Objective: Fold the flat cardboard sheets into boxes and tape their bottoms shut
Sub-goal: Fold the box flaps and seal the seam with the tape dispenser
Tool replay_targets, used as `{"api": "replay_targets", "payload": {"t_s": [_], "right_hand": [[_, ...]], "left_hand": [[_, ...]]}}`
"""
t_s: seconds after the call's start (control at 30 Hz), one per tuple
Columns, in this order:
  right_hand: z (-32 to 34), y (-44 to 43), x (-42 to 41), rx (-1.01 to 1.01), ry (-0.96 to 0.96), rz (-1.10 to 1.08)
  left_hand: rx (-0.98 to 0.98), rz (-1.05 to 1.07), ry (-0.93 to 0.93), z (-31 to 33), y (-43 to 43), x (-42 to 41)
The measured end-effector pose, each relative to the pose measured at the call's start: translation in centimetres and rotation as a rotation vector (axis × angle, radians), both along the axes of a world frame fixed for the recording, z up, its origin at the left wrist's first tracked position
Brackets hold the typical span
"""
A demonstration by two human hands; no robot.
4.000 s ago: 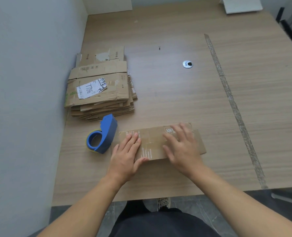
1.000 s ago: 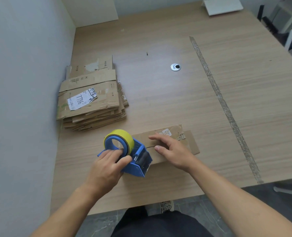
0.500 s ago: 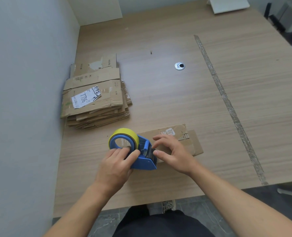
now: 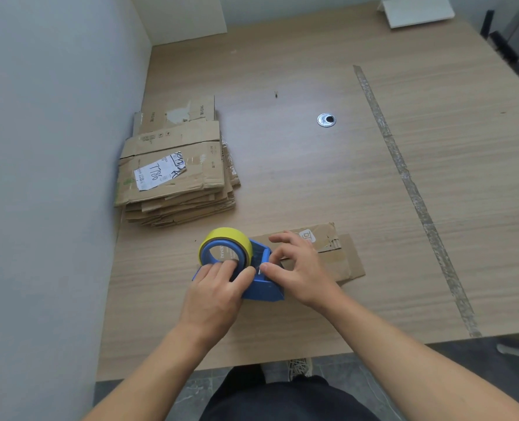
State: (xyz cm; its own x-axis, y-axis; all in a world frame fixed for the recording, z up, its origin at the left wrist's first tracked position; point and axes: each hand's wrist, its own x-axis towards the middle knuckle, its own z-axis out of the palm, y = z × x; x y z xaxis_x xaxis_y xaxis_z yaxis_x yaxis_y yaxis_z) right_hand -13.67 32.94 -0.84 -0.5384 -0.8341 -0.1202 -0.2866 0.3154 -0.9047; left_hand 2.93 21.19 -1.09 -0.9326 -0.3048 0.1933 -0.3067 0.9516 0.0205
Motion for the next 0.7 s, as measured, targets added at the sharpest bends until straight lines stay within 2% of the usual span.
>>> {"api": "replay_targets", "payload": {"t_s": [0.1, 0.23, 0.37, 0.7], "right_hand": [[-0.1, 0.3, -0.4, -0.023, -0.137, 0.012], [-0.1, 1.0, -1.2, -0.057, -0.387, -0.081], [0.3, 0.6, -1.8, -0.019, -0.469, -0.145], [-0.4, 0.2, -3.4, -0.028, -0.697, -0.489]], "left_hand": [[0.032, 0.008, -0.02, 0.0, -0.1, -0.1], [0.052, 0.011, -0.025, 0.2, -0.2, -0.2], [0.072, -0.017, -0.027, 0.7, -0.4, -0.4], [0.098, -0.068, -0.102, 2.5, 0.4, -2.7]]}}
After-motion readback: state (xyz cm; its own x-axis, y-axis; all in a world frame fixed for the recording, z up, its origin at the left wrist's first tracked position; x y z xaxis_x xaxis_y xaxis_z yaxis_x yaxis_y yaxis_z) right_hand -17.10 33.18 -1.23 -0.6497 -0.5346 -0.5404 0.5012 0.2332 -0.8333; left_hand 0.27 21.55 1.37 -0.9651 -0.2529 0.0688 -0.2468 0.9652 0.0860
